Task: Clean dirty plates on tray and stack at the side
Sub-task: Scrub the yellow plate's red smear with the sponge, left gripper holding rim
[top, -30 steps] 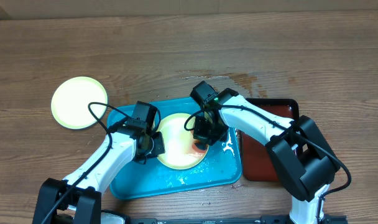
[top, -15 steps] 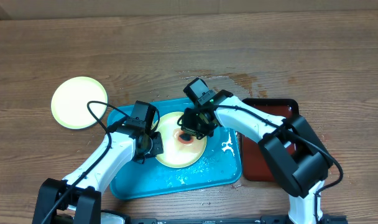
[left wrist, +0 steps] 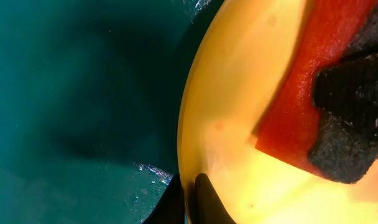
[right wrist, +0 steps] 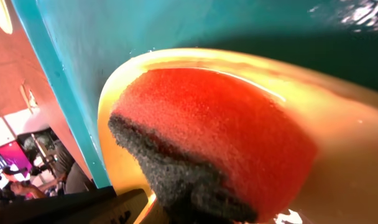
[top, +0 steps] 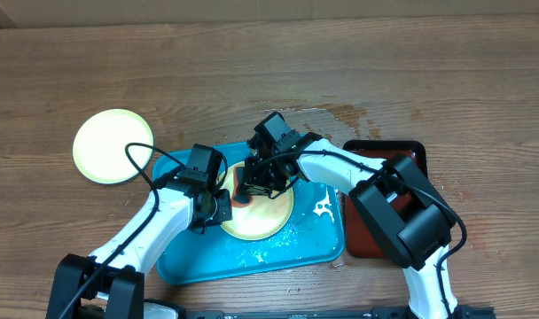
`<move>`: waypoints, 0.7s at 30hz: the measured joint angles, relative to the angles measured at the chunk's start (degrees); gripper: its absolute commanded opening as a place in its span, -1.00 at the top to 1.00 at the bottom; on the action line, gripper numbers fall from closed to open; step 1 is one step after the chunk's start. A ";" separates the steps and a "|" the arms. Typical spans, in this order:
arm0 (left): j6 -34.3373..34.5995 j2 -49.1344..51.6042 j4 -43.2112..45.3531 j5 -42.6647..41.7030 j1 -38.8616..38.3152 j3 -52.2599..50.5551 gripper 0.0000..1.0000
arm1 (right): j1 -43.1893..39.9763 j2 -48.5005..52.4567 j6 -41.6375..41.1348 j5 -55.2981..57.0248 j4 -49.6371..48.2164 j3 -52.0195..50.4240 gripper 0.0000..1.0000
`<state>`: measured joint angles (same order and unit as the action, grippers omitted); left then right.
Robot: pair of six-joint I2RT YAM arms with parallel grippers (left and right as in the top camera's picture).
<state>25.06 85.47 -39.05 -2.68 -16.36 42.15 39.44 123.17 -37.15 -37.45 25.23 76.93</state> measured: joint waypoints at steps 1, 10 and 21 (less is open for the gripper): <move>0.00 0.00 0.00 -0.02 0.00 0.00 0.91 | 0.00 0.00 -0.39 0.35 0.17 0.00 0.92; -0.33 0.00 0.61 -1.05 -0.11 0.00 0.92 | -0.11 -0.63 -7.82 5.18 7.02 1.75 0.92; -1.29 0.00 0.70 -2.21 -0.50 0.17 0.92 | -6.27 -0.87 -8.66 11.37 30.05 7.08 0.92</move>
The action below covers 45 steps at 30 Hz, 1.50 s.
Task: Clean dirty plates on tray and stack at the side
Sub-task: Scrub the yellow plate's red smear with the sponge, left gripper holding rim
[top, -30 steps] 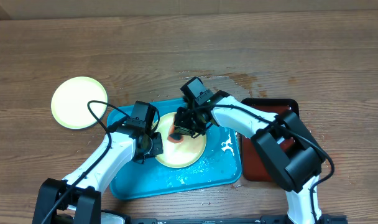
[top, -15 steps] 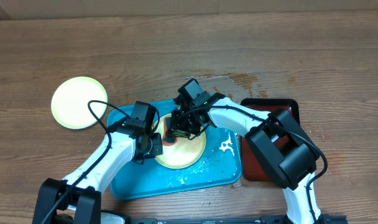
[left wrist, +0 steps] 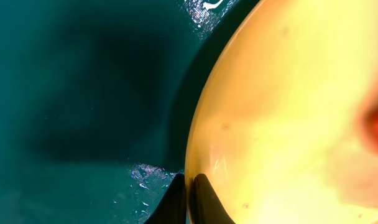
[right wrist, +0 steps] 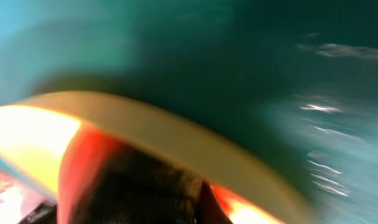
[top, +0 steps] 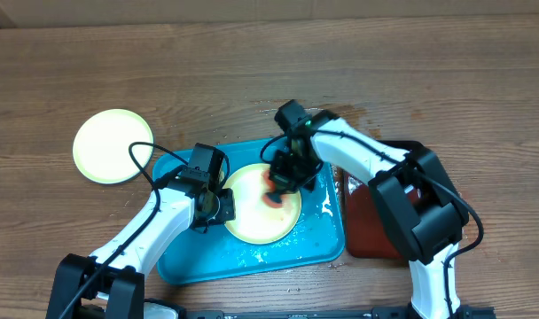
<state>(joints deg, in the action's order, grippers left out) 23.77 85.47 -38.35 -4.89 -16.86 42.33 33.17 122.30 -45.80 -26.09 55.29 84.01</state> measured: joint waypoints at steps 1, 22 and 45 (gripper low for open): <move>0.00 0.00 -0.04 -0.02 0.00 0.04 0.92 | -0.44 0.15 0.63 1.64 2.78 0.87 0.92; -0.42 0.00 -0.94 -1.92 -0.68 0.48 0.92 | 3.67 2.12 26.71 9.35 16.72 4.90 0.92; -0.42 0.00 -1.31 0.22 -0.63 0.46 0.92 | 10.01 2.93 24.46 -4.13 8.33 4.59 0.92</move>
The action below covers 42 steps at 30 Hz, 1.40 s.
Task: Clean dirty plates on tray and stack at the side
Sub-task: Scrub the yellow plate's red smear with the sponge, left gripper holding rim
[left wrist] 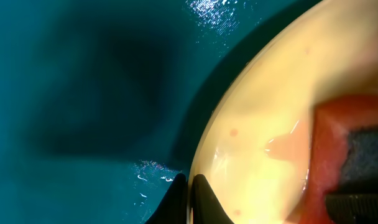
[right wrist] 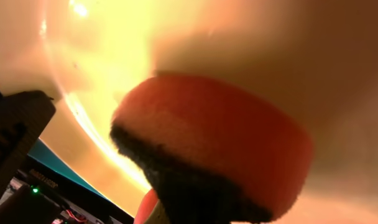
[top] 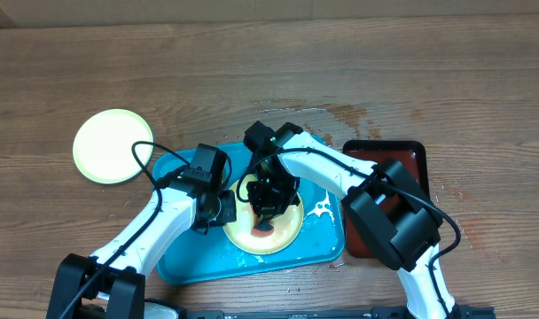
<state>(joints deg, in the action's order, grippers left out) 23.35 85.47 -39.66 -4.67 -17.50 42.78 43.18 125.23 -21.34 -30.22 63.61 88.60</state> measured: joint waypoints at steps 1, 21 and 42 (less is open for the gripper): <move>0.00 0.00 0.00 -0.02 0.00 0.00 0.92 | 0.00 0.00 -0.61 0.26 0.57 -0.20 0.92; -0.02 0.00 -0.17 -0.92 0.00 -0.04 0.92 | 0.52 -0.85 -5.49 5.73 5.27 -2.43 0.92; 0.02 0.00 0.61 -3.93 -0.07 0.02 0.92 | -0.07 -3.37 -17.62 25.18 2.49 -1.99 0.93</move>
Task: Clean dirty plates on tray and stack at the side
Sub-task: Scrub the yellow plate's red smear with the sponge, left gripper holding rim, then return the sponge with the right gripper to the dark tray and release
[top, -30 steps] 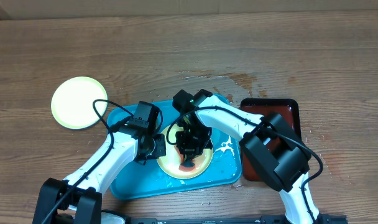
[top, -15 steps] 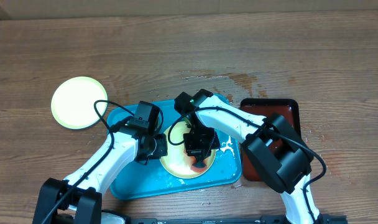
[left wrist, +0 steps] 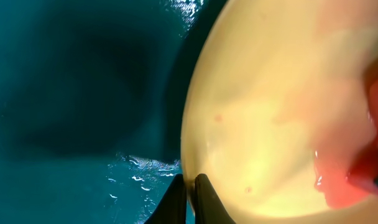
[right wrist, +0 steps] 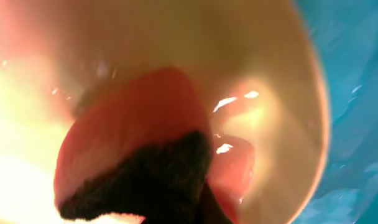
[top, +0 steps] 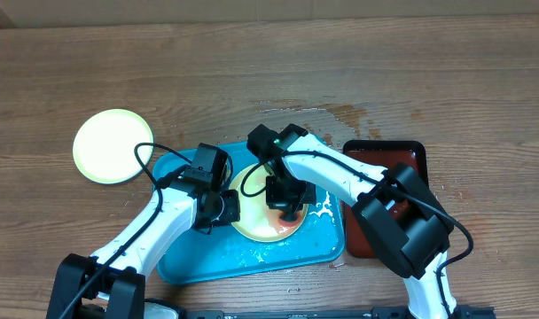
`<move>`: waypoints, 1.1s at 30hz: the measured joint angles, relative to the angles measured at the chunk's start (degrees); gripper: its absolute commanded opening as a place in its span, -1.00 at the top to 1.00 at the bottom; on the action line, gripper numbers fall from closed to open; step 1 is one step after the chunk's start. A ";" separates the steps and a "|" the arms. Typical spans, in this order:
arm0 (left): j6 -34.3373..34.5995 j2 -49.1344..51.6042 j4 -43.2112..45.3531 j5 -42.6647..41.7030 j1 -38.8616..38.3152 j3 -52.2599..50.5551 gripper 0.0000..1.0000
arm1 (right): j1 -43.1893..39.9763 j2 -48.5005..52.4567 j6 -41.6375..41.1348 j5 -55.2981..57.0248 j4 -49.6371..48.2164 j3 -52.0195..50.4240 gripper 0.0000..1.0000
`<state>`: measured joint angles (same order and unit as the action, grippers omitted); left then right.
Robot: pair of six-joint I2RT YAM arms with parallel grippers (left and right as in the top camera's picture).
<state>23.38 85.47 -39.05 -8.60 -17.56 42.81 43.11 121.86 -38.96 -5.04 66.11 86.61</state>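
Note:
A yellow plate (top: 256, 215) lies on the blue tray (top: 185, 261). My left gripper (left wrist: 190, 200) is shut on the plate's left rim (left wrist: 188, 155). My right gripper (top: 285, 206) presses a red sponge with a black scouring side (right wrist: 133, 149) onto the plate's right part (right wrist: 282, 99), shut on it. A second yellow plate (top: 113, 145) sits on the table to the left of the tray.
A dark red tray (top: 395, 159) stands at the right of the blue tray, partly under my right arm. Water glistens on the blue tray (left wrist: 133, 163) and wets the wooden table (top: 340, 113) behind it.
My right gripper with the sponge has shifted from the plate's middle-front to its right side. The plate has shifted a little in the left wrist view. The left gripper keeps its hold on the rim.
The sponge stood on the plate's left-back part, then on its right-back edge, then at the middle-front, and now at the right. All that while my left gripper held the plate's left rim on the blue tray.

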 measured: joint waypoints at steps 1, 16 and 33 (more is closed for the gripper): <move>0.00 0.00 0.09 -0.02 0.00 0.00 0.92 | 0.00 0.02 -0.31 1.16 -0.22 0.33 0.93; 0.00 -0.07 0.46 0.04 0.02 0.74 0.92 | -2.82 2.75 3.54 11.17 -1.55 6.60 0.93; 0.04 -0.07 -0.55 2.43 0.07 0.72 0.92 | -4.96 3.21 11.87 11.30 17.94 21.92 0.92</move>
<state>23.42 85.41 -39.59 -6.17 -17.50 43.53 38.15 125.08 -27.09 6.26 84.05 108.53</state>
